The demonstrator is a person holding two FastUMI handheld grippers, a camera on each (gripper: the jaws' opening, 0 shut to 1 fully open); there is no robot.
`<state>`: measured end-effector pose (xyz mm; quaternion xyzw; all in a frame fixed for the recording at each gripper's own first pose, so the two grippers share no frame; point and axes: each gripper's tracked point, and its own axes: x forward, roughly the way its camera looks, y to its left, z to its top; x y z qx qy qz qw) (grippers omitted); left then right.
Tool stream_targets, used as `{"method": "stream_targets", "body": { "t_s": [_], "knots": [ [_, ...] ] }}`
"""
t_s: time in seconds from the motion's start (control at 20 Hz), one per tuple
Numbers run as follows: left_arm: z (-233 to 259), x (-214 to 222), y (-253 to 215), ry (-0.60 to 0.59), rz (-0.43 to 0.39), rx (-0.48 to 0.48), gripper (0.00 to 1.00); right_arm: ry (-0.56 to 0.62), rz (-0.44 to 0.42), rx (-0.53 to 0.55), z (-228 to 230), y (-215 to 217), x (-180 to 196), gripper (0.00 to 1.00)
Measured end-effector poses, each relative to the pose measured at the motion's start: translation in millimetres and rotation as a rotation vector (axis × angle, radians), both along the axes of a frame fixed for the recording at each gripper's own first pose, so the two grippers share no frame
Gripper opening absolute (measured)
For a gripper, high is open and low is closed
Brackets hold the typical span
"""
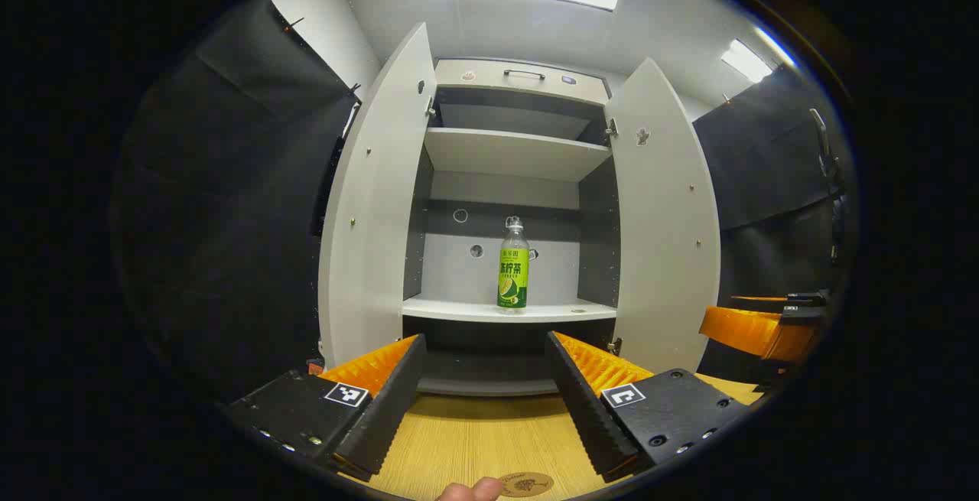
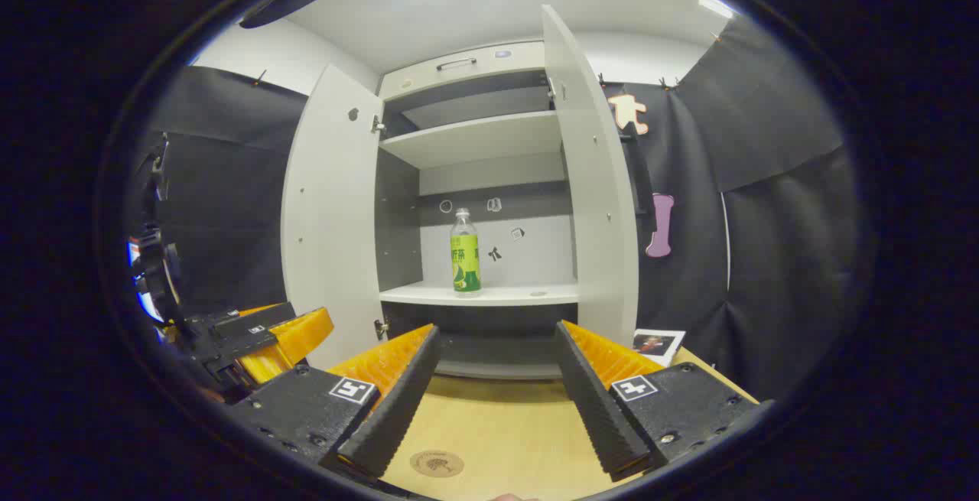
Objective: Grasp the bottle in the cabinet with the left hand and place it on the coaster, then close the right door with the right hand and the left door with the left hand.
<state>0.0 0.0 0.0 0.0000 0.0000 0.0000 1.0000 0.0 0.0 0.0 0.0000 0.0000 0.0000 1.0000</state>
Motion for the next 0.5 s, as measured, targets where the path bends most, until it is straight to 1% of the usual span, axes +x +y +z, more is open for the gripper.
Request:
{"method": "stream_targets", "body": {
  "t_s": [0.5],
  "knots": [
    [-2.1,-1.6,-5.9,0.009,-0.032,-0.004,0.95,0.005,-0.029,0.013,-0.8,-7.8,-5.0,0.98]
  ]
}}
